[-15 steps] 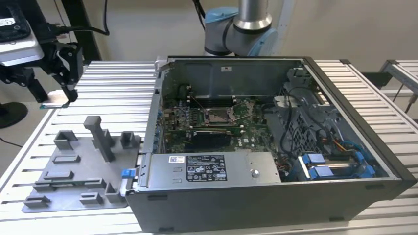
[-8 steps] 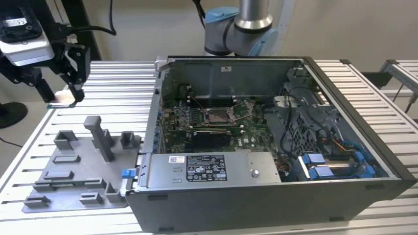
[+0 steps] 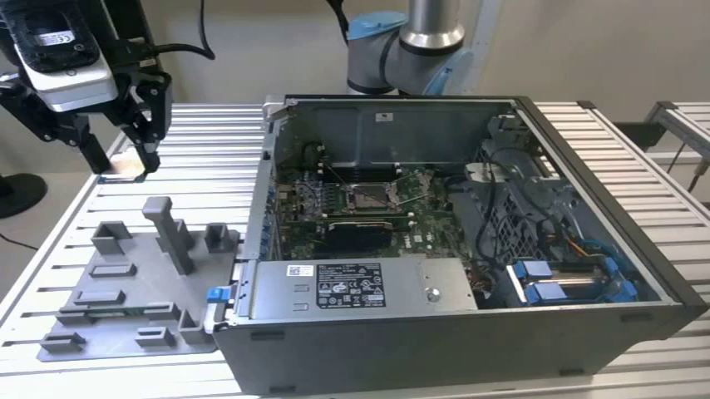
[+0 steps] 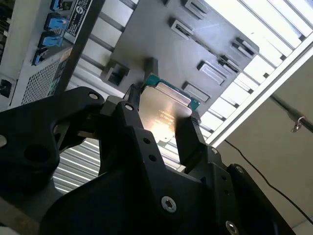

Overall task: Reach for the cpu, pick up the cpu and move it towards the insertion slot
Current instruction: 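Pick up the cpu and move it towards the insertion slot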

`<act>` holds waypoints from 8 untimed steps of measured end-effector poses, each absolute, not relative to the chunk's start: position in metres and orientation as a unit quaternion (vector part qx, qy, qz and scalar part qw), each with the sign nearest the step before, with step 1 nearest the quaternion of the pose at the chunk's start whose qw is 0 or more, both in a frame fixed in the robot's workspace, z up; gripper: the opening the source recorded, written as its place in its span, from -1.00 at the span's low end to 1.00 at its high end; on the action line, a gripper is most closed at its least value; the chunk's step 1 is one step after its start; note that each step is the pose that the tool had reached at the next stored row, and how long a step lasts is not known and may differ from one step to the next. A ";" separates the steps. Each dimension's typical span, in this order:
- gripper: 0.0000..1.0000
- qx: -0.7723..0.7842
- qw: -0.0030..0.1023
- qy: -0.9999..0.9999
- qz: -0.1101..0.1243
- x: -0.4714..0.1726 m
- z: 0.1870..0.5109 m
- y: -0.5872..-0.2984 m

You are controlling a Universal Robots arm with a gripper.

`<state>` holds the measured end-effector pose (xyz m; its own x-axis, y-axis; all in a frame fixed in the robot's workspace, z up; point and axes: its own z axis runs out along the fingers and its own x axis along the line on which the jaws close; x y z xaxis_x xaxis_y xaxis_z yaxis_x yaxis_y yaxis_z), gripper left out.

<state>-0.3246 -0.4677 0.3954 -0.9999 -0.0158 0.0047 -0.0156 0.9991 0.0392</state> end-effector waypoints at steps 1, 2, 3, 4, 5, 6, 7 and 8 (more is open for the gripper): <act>-1.00 0.008 0.003 -1.000 -0.020 -0.322 0.395 -0.468; -1.00 0.008 0.003 -1.000 -0.020 -0.320 0.395 -0.468; -1.00 0.008 0.003 -1.000 -0.020 -0.318 0.395 -0.468; -1.00 0.008 0.003 -1.000 -0.020 -0.315 0.395 -0.468; -1.00 0.008 0.003 -1.000 -0.020 -0.313 0.395 -0.468; -1.00 0.008 0.003 -1.000 -0.020 -0.310 0.395 -0.468; -1.00 0.008 0.003 -1.000 -0.020 -0.308 0.395 -0.468; -1.00 0.008 0.003 -1.000 -0.020 -0.305 0.395 -0.468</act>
